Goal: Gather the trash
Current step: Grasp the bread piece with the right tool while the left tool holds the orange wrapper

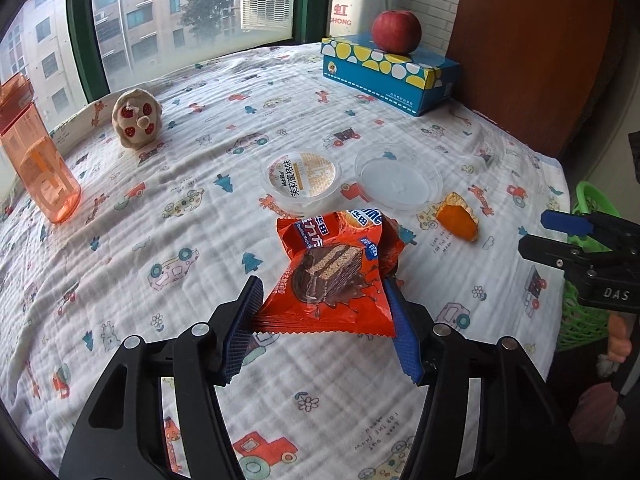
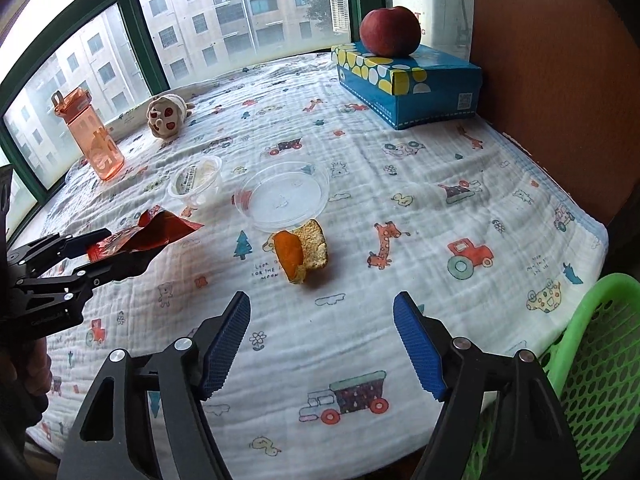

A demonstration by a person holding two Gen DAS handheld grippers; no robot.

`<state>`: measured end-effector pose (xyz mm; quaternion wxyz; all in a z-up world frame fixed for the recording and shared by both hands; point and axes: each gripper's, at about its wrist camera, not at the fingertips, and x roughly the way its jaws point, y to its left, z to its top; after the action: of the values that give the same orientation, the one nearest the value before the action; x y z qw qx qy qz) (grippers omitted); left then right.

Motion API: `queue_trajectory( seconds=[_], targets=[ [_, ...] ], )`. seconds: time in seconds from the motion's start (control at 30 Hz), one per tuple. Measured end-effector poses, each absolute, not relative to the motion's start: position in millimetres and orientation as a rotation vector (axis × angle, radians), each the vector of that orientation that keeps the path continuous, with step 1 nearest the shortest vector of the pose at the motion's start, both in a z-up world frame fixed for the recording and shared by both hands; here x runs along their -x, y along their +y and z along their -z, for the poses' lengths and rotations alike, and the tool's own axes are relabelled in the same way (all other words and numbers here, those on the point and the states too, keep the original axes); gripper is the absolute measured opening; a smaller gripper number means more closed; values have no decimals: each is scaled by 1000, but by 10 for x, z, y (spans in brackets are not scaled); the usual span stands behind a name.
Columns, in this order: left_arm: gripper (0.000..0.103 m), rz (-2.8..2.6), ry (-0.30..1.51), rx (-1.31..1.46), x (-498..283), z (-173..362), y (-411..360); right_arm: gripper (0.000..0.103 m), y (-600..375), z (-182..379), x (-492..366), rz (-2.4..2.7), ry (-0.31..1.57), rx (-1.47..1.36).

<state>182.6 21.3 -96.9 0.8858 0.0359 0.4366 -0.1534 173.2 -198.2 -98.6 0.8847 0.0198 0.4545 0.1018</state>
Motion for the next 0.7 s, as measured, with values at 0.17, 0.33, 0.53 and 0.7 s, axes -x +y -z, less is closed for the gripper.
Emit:
queue_trajectory(
  seconds=[0.17, 0.33, 0.53, 0.7],
  targets=[
    [59, 323, 889, -57, -1773, 884, 292, 64, -1895, 1107, -1964, -226, 968, -39],
    [59, 328, 881, -52, -1748, 839, 315, 57, -1818, 1233, -2135, -221, 992, -31],
    [59, 319, 878, -42, -1765, 818, 366, 51, -1753, 1343, -2274, -220, 1012, -29],
    [59, 313, 884, -39, -1783, 838, 387, 44, -1704, 1387, -2317, -215, 1010, -6]
  ],
)
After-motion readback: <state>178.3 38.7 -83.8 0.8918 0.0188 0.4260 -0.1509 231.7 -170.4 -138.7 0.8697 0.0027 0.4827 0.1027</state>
